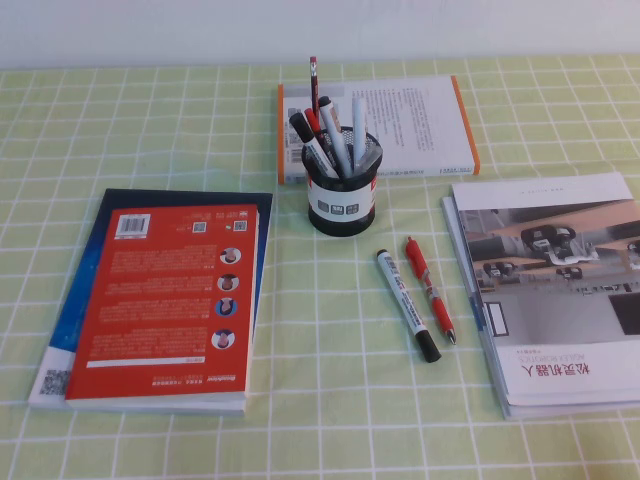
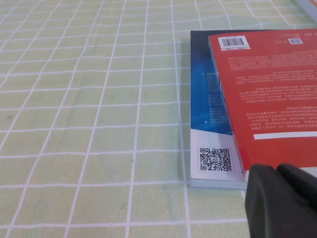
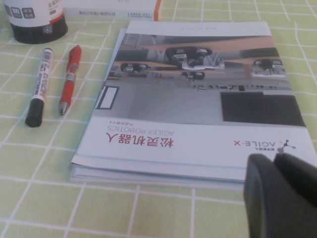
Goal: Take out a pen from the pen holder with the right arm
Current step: 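Take a marker out of the pen holder and lay it on the table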
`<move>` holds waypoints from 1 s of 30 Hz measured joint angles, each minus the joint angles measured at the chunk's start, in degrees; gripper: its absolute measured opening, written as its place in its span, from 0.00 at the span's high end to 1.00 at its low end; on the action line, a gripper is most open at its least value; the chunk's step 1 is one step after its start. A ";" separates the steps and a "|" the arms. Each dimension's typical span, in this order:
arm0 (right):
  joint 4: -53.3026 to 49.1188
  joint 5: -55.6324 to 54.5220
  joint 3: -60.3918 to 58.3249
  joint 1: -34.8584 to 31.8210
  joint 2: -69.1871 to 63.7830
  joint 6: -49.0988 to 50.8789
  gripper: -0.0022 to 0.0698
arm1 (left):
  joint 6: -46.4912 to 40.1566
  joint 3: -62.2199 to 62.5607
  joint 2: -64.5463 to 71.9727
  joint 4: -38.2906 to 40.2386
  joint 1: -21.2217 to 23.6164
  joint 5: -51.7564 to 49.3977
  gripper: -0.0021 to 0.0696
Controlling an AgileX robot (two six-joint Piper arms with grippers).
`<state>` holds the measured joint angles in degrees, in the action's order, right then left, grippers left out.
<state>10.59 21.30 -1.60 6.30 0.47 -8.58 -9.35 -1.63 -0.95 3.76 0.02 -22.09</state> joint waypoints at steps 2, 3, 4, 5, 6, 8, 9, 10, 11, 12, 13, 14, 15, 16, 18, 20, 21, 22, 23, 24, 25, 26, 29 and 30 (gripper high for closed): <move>0.06 0.00 0.00 0.00 0.00 0.00 0.99 | 0.00 0.00 0.00 0.00 0.00 0.00 0.98; 0.14 0.00 0.00 0.00 0.00 0.00 0.99 | 0.00 0.00 0.00 0.00 0.00 0.00 0.98; 0.14 0.00 0.00 0.00 0.00 0.00 0.99 | 0.00 0.00 0.00 0.00 0.00 0.00 0.98; 0.14 0.00 0.00 0.00 0.00 0.00 0.99 | 0.00 0.00 0.00 0.00 0.00 0.00 0.98; 0.14 0.00 0.00 0.00 0.00 0.00 0.99 | 0.00 0.00 0.00 0.00 0.00 0.00 0.98; 0.14 0.00 0.00 0.00 0.00 0.00 0.99 | 0.00 0.00 0.00 0.00 0.00 0.00 0.98; 0.14 0.00 0.00 0.00 0.00 0.00 0.99 | 0.00 0.00 0.00 0.00 0.00 0.00 0.98; 0.14 0.00 0.00 0.00 0.00 0.00 0.99 | 0.00 0.00 0.00 0.00 0.00 0.00 0.98; 0.14 0.00 0.00 0.00 0.00 0.00 0.99 | 0.00 0.00 0.00 0.00 0.00 0.00 0.98; 0.14 0.00 0.00 0.00 0.00 0.00 0.99 | 0.00 0.00 0.00 0.00 0.00 0.00 0.98; 0.14 0.00 0.00 0.00 0.00 0.00 0.99 | 0.00 0.00 0.00 0.00 0.00 0.00 0.98; 0.14 0.00 0.00 0.00 0.00 0.00 0.99 | 0.00 0.00 0.00 0.00 0.00 0.00 0.98; 0.14 0.00 0.00 0.00 0.00 0.00 0.99 | 0.00 0.00 0.00 0.00 0.00 0.00 0.98; 0.20 0.00 0.00 0.00 0.00 0.00 0.99 | 0.00 0.00 0.00 0.00 0.00 0.00 0.98; 0.20 0.00 0.00 0.00 0.00 0.00 0.99 | 0.00 0.00 0.00 0.00 0.00 0.00 0.98; 0.20 0.00 0.00 0.00 0.00 0.00 0.99 | 0.00 0.00 0.00 0.00 0.00 0.00 0.98; 0.20 0.00 0.00 0.00 0.00 0.00 0.99 | 0.00 0.00 0.00 0.00 0.00 0.00 0.98; 0.20 0.00 0.00 0.00 0.00 0.00 0.99 | 0.00 0.00 0.00 0.00 0.00 0.00 0.98; 0.20 0.00 0.00 0.00 0.00 0.00 0.99 | 0.00 0.00 0.00 0.00 0.00 0.00 0.98; 0.20 0.00 0.00 0.00 0.00 0.00 0.99 | 0.00 0.00 0.00 0.00 0.00 0.00 0.98; 0.20 0.00 0.00 0.00 0.00 0.00 0.99 | 0.00 0.00 0.00 0.00 0.00 0.00 0.98; 0.29 0.00 0.00 0.00 0.00 0.00 0.99 | 0.00 0.00 0.00 0.00 0.00 0.00 0.98; 0.56 -0.11 0.00 0.00 0.00 0.00 0.99 | 0.00 0.00 0.00 0.00 0.00 0.00 0.98; 1.04 -0.26 0.00 0.00 0.00 0.00 0.99 | 0.00 0.00 0.00 0.00 0.00 0.00 0.98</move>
<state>11.63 21.04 -1.60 6.30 0.47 -8.58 -9.35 -1.63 -0.95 3.76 0.02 -22.09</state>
